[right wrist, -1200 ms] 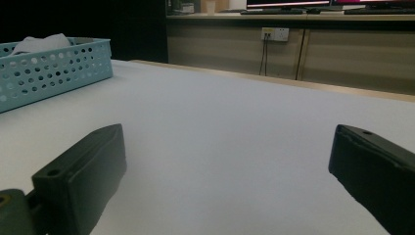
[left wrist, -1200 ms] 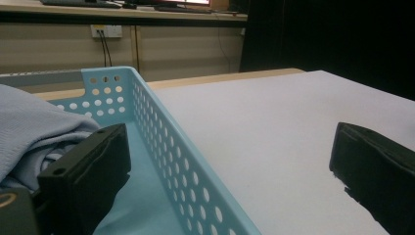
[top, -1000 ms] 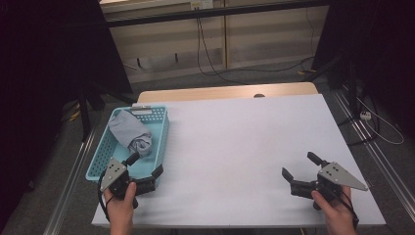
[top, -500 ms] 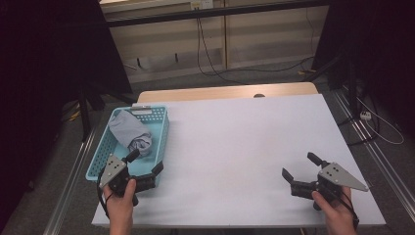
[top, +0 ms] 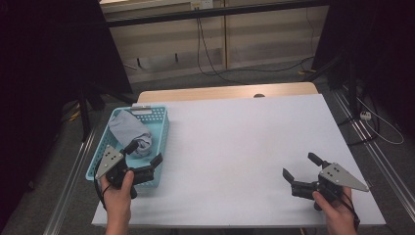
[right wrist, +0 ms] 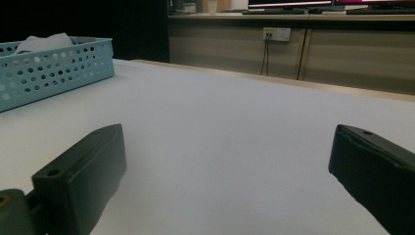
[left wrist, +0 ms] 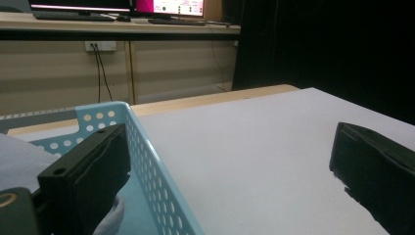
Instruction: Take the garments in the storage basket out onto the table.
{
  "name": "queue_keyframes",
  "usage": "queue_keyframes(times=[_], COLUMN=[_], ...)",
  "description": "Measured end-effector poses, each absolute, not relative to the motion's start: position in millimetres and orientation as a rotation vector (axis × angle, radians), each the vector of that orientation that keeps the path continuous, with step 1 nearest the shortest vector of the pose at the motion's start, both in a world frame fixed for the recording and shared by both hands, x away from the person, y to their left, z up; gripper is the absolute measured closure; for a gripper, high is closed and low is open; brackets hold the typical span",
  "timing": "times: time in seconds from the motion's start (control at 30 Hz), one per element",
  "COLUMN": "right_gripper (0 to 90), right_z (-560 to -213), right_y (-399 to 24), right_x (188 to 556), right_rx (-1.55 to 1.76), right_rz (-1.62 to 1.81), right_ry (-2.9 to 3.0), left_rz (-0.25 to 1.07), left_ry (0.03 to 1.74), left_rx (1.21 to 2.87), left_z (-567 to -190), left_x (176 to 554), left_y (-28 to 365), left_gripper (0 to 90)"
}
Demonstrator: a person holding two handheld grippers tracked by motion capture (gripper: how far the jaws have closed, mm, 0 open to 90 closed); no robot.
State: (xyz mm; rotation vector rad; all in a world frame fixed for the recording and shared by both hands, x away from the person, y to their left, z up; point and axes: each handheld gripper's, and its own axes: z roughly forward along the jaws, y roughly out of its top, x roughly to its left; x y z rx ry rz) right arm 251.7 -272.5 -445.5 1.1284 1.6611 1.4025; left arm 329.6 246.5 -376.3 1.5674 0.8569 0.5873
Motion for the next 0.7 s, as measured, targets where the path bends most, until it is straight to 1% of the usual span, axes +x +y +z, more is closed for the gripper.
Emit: queue_keyframes(times=[0.27, 0.7], right_gripper=[0.5, 0.6], right_z=[-444.9, -444.6], right_y=[-271.8, -272.2], right_x=[250.9, 250.7], right_rx=[1.120, 1.118], right_rz=[1.407, 1.415], right_ry=[1.672, 1.672], left_rz=[0.606, 0.610], left_ry=[0.862, 0.853], left_rx=[1.609, 1.624], left_z=[-365.9, -353.3], left_x=[340.9, 359.3], left_y=[245.6, 241.5], left_gripper=[2.0, 2.0])
